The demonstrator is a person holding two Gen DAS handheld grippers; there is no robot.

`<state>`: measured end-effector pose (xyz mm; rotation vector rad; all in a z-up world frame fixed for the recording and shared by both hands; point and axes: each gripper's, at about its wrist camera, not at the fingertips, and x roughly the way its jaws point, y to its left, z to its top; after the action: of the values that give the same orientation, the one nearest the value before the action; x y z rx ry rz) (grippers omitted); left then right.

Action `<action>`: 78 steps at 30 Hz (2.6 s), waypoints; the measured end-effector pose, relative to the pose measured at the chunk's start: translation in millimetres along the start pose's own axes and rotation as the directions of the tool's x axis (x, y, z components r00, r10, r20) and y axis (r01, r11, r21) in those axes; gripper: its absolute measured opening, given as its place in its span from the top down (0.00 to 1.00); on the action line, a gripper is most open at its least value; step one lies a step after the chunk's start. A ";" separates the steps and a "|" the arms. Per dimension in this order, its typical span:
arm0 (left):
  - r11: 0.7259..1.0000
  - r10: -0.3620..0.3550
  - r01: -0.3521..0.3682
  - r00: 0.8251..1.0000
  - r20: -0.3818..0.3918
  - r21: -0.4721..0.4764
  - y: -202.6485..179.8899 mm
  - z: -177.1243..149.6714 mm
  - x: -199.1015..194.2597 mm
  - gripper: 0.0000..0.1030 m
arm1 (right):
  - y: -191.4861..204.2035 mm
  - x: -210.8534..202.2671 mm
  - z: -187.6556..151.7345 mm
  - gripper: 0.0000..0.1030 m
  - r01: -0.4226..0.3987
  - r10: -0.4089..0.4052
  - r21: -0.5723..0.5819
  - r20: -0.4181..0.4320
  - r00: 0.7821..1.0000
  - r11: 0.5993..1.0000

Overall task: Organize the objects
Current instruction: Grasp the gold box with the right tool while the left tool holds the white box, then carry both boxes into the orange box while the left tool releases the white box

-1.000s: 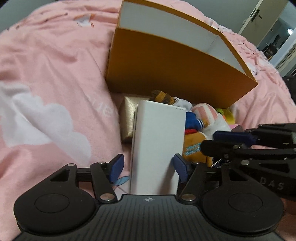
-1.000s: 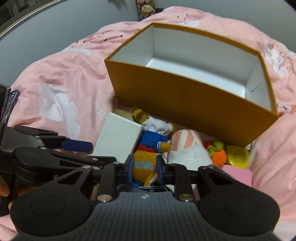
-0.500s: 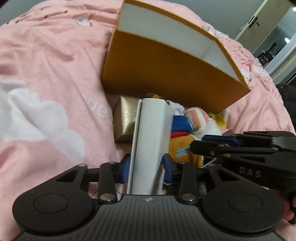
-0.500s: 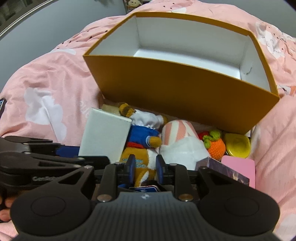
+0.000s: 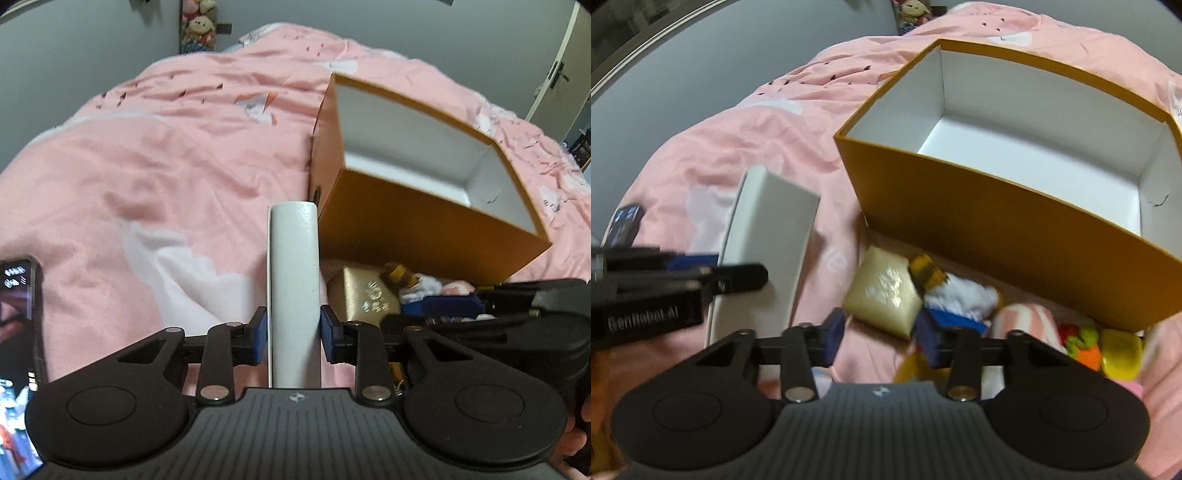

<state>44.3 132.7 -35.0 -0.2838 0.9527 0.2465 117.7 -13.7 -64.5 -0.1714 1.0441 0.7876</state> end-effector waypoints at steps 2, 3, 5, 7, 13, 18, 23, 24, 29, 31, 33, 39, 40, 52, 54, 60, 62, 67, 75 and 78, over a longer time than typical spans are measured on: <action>1.000 0.000 -0.001 1.000 -0.025 -0.007 2.4 -3.2 8.2 0.68 | 0.9 9.6 4.4 0.49 0.009 -0.009 0.026 -0.018 1.000 1.000; 1.000 -0.006 0.005 0.999 -0.033 -0.016 3.8 -3.4 11.7 0.68 | 1.4 13.5 5.8 0.47 0.018 -0.017 0.034 -0.025 1.000 0.999; 0.999 -0.017 0.015 0.999 -0.035 -0.034 11.2 -4.9 11.6 0.68 | 2.1 21.2 8.6 0.40 0.029 -0.028 0.042 -0.037 0.999 0.999; 0.998 -0.025 0.023 0.999 -0.038 -0.051 15.5 -4.4 14.2 0.68 | 2.9 29.5 12.1 0.39 0.030 -0.027 0.054 -0.060 0.998 0.998; 0.996 -0.040 0.037 0.998 -0.039 -0.075 20.4 -5.2 15.9 0.68 | 2.7 48.8 18.7 0.34 0.056 -0.049 0.083 -0.085 0.995 0.995; 0.996 -0.043 0.040 0.998 -0.035 -0.075 21.7 -5.7 17.7 0.68 | -0.9 60.7 21.1 0.35 0.066 -0.054 0.111 -0.104 0.993 0.992; 0.995 -0.056 0.054 0.998 -0.028 -0.083 20.5 -6.1 14.3 0.68 | 4.2 53.6 21.5 0.35 0.058 -0.051 0.060 -0.108 0.993 0.996; 0.995 -0.060 0.057 0.998 -0.024 -0.082 19.6 -5.7 12.9 0.68 | 6.6 49.7 20.7 0.36 0.061 -0.056 0.046 -0.101 0.993 0.997; 0.997 -0.065 0.067 0.998 0.026 -0.048 11.5 -4.8 -5.2 0.68 | 8.6 15.6 18.9 0.37 0.042 -0.041 0.018 -0.039 0.998 0.999; 0.996 -0.077 0.079 0.996 0.053 -0.037 8.2 -3.3 -16.2 0.68 | 7.9 -2.1 16.4 0.37 0.020 -0.020 0.019 -0.014 1.000 1.000; 0.996 -0.088 0.091 0.993 0.076 -0.027 3.7 -0.2 -27.8 0.68 | 7.5 -20.3 14.1 0.37 0.011 -0.012 0.013 0.014 1.000 1.000; 0.987 -0.163 0.162 0.980 0.110 0.021 -10.4 21.9 -56.5 0.68 | -5.9 -80.7 14.8 0.37 0.018 -0.019 0.016 0.114 0.993 1.000; 0.984 -0.180 0.177 0.977 0.113 0.035 -14.2 28.7 -61.4 0.68 | -9.4 -90.2 16.7 0.37 0.009 -0.013 0.026 0.130 0.991 1.000; 0.951 -0.252 0.230 0.964 0.086 0.208 -85.3 146.0 -39.7 0.68 | -78.6 -126.9 84.9 0.38 0.029 -0.075 0.166 0.280 0.957 0.986; 0.954 -0.214 0.199 0.976 0.043 0.224 -99.3 164.1 -10.6 0.68 | -94.9 -113.6 97.3 0.38 0.049 -0.106 0.214 0.266 0.958 0.976; 0.969 -0.081 0.098 0.993 -0.084 0.225 -114.9 186.7 80.0 0.68 | -138.4 -58.5 112.7 0.38 0.064 -0.120 0.294 0.177 0.977 0.954; 0.964 -0.020 0.044 0.996 -0.092 0.264 -118.1 186.1 101.3 0.68 | -148.8 -44.4 110.0 0.38 0.061 -0.111 0.309 0.145 0.983 0.949; 0.942 0.074 -0.030 0.990 -0.118 0.335 -124.4 181.3 137.0 0.68 | -163.2 -12.7 114.1 0.38 0.053 -0.085 0.312 0.090 0.992 0.949; 0.881 0.222 -0.157 0.970 -0.096 0.447 -136.4 170.9 167.2 0.68 | -175.6 11.1 115.0 0.38 0.023 -0.047 0.339 0.061 0.997 0.941; 0.872 0.235 -0.171 0.968 -0.086 0.459 -137.5 167.8 171.5 0.68 | -177.4 14.2 112.7 0.38 0.018 -0.039 0.346 0.053 0.998 0.938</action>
<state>313.0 75.9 -67.1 0.2326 1.1506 0.1931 317.6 -80.1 -58.6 0.1373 1.1042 0.5678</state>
